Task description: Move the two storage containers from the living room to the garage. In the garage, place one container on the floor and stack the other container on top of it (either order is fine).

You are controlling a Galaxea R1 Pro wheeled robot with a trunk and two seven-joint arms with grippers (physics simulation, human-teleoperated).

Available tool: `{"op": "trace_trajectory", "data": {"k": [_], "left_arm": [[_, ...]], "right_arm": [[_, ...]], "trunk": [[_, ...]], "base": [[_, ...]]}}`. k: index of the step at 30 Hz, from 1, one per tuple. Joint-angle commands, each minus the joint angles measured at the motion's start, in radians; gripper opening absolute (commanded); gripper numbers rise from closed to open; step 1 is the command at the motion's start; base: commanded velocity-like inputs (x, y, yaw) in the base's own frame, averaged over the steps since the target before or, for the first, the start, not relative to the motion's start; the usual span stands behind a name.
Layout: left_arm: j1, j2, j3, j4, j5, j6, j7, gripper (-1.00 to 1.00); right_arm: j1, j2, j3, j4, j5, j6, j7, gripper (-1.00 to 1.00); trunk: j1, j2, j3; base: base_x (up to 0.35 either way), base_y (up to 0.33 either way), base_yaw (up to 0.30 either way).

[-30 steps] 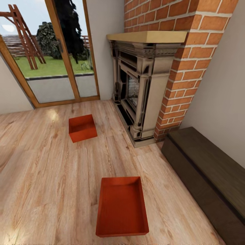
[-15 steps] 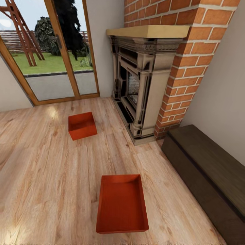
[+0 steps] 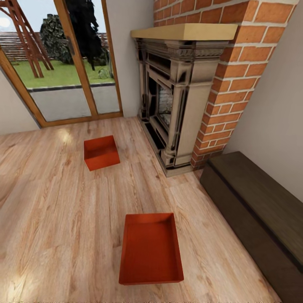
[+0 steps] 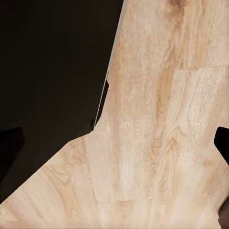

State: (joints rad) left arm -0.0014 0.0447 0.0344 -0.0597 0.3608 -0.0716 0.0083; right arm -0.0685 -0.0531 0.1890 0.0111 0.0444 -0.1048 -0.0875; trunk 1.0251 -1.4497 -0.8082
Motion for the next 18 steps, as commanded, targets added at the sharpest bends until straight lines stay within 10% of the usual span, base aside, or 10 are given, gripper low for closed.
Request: {"op": "trace_trajectory", "data": {"k": [1, 18], "left_arm": [[0.0, 0.0, 0.003, 0.0, 0.001, -0.002, 0.001, 1.0], [0.0, 0.0, 0.003, 0.0, 0.001, -0.002, 0.001, 1.0]], "right_arm": [[-0.001, 0.0, 0.004, 0.001, 0.005, -0.002, -0.004, 1.0], [-0.001, 0.003, 0.004, 0.001, 0.006, -0.004, -0.005, 1.0]], "trunk": [[0.0, 0.0, -0.002], [0.0, 0.0, -0.029]], "base": [[0.0, 0.0, 0.0], [0.0, 0.0, 0.0]]}}
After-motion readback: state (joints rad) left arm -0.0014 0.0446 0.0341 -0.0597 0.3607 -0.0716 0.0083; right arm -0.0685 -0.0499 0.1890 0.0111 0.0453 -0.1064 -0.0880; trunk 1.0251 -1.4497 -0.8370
